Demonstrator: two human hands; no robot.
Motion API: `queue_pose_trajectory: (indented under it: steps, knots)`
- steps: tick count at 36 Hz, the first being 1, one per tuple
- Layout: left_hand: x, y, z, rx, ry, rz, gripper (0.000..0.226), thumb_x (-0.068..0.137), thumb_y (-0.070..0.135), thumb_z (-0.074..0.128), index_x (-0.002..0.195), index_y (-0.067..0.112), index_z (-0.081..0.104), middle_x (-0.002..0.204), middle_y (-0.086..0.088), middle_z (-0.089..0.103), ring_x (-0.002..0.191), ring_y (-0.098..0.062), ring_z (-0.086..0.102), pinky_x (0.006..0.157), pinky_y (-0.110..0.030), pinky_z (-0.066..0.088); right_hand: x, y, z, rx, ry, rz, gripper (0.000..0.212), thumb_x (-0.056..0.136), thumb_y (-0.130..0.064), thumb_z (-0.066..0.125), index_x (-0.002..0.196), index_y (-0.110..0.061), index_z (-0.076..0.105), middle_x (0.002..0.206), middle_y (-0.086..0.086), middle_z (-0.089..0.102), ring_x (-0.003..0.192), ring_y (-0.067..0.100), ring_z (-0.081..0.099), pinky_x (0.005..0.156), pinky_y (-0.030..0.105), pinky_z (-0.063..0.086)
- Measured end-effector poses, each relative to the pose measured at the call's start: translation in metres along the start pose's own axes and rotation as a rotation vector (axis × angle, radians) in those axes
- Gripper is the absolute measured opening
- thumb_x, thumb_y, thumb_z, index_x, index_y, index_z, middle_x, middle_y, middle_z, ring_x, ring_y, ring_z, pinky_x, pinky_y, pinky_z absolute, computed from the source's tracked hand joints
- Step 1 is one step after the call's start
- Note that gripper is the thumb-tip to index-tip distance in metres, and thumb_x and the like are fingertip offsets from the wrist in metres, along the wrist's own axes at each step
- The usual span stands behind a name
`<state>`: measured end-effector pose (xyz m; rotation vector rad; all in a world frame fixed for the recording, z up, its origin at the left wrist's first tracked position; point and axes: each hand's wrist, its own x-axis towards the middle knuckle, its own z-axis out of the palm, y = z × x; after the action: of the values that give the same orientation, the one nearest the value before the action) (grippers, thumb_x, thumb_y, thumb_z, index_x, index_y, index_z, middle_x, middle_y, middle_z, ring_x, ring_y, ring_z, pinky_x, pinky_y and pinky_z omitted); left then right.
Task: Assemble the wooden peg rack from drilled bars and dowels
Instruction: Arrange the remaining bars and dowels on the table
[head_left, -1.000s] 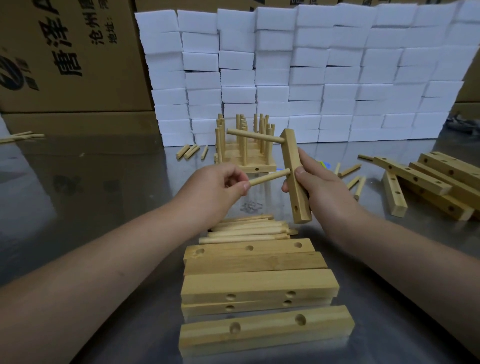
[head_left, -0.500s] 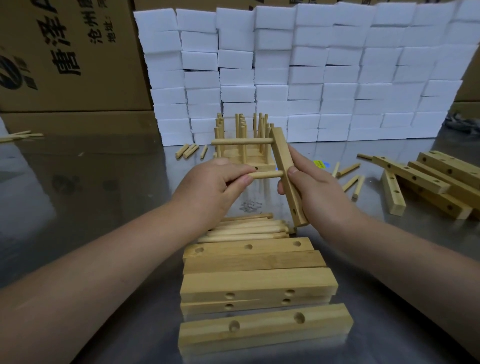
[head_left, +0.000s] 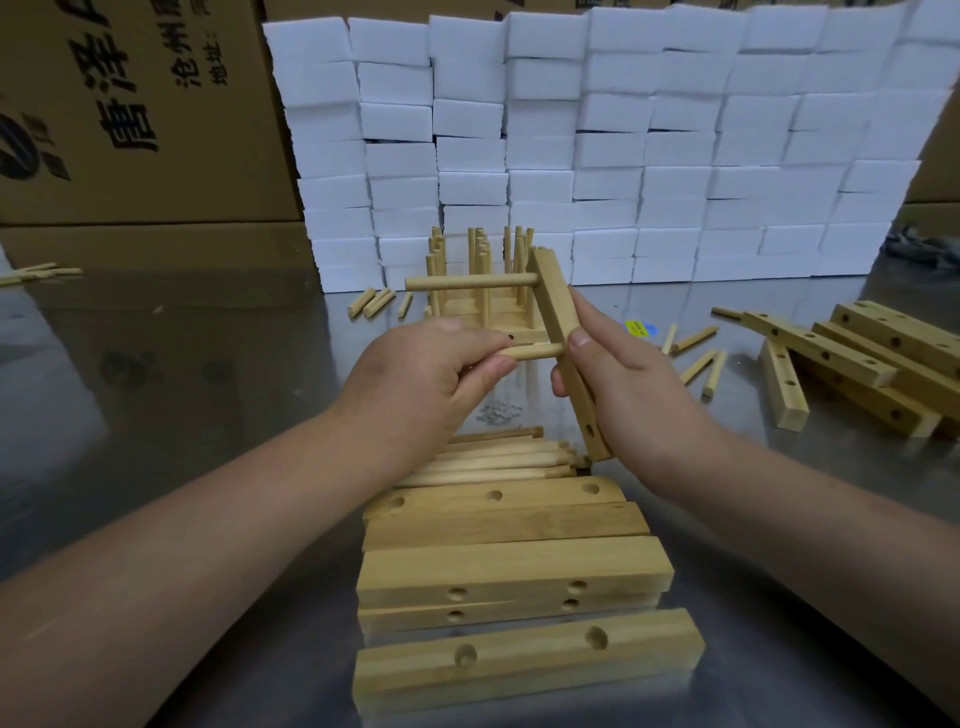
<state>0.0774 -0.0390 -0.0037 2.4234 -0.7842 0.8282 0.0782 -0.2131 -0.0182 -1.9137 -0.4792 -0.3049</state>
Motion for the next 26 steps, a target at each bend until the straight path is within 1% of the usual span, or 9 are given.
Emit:
queue_pose_trajectory:
  steps: [7,10,12,15,17,20,23,24,26]
  knots:
    - [-0.001,0.001,0.003,-0.092,-0.041,-0.122,0.030,0.091,0.033,0.048,0.089,0.013,0.069,0.063,0.002,0.058,0.070,-0.009,0.051,0.064,-0.027,0.045,-0.001,0.000,0.000,-0.010,0.008,-0.002,0.044,0.101,-0.029,0.028,0.143,-0.040,0.030,0.072,-0.007,0.051,0.057,-0.005,0.044,0.052,0.006,0.037]
    - [0.000,0.002,0.003,-0.178,-0.096,-0.214,0.029,0.090,0.035,0.048,0.085,0.017,0.070,0.070,-0.004,0.064,0.070,-0.011,0.054,0.066,-0.032,0.049,-0.002,0.001,0.000,-0.009,0.014,0.004,0.044,0.101,-0.028,0.029,0.142,-0.043,0.031,0.073,-0.005,0.051,0.057,-0.004,0.044,0.052,0.007,0.037]
    - [0.001,0.003,0.003,-0.281,-0.111,-0.295,0.023,0.091,0.033,0.052,0.075,0.029,0.068,0.084,-0.007,0.067,0.073,-0.012,0.057,0.066,-0.023,0.046,-0.002,0.001,0.001,-0.022,0.022,0.000,0.044,0.101,-0.029,0.029,0.142,-0.043,0.031,0.074,-0.005,0.051,0.059,-0.004,0.044,0.053,0.006,0.037]
    - [0.002,0.003,0.002,-0.320,-0.156,-0.355,0.022,0.092,0.034,0.051,0.077,0.030,0.067,0.095,-0.014,0.066,0.073,-0.013,0.053,0.057,-0.019,0.037,-0.002,0.003,0.001,-0.036,0.020,0.002,0.044,0.100,-0.029,0.029,0.142,-0.042,0.030,0.074,-0.005,0.051,0.059,-0.005,0.045,0.054,0.007,0.037]
    - [0.004,0.003,0.002,-0.334,-0.181,-0.386,0.023,0.092,0.037,0.050,0.077,0.031,0.067,0.097,-0.016,0.067,0.074,-0.013,0.050,0.055,-0.020,0.036,-0.001,0.003,0.000,-0.030,0.018,0.011,0.044,0.100,-0.029,0.030,0.143,-0.041,0.031,0.074,-0.005,0.051,0.058,-0.005,0.045,0.053,0.007,0.037]
    - [0.008,0.005,0.002,-0.353,-0.182,-0.436,0.022,0.092,0.040,0.051,0.075,0.037,0.064,0.091,-0.008,0.067,0.076,-0.013,0.050,0.055,-0.019,0.036,0.002,0.004,-0.001,0.007,0.045,0.030,0.042,0.101,-0.029,0.030,0.141,-0.042,0.035,0.071,-0.008,0.052,0.054,-0.006,0.045,0.049,0.006,0.036]
    - [0.014,0.003,0.002,-0.339,-0.192,-0.430,0.014,0.091,0.042,0.050,0.088,0.039,0.063,0.095,-0.003,0.069,0.080,-0.011,0.056,0.060,-0.019,0.039,0.007,0.005,-0.001,0.068,0.098,0.088,0.036,0.101,-0.030,0.032,0.129,-0.047,0.046,0.063,-0.012,0.056,0.053,-0.008,0.048,0.050,0.007,0.037]
    - [0.014,0.002,0.003,-0.310,-0.209,-0.430,0.018,0.091,0.046,0.048,0.101,0.038,0.061,0.097,0.003,0.067,0.080,-0.009,0.058,0.061,-0.018,0.041,0.009,0.007,-0.002,0.079,0.125,0.119,0.034,0.100,-0.031,0.034,0.124,-0.049,0.049,0.062,-0.013,0.057,0.055,-0.009,0.050,0.055,0.010,0.040]
    - [0.014,-0.001,0.003,-0.261,-0.253,-0.462,0.046,0.089,0.054,0.040,0.130,0.034,0.046,0.108,0.006,0.062,0.080,-0.007,0.060,0.061,-0.021,0.042,0.013,0.012,-0.006,0.106,0.200,0.192,0.029,0.100,-0.032,0.035,0.115,-0.048,0.053,0.064,-0.012,0.061,0.064,-0.004,0.054,0.064,0.024,0.041]
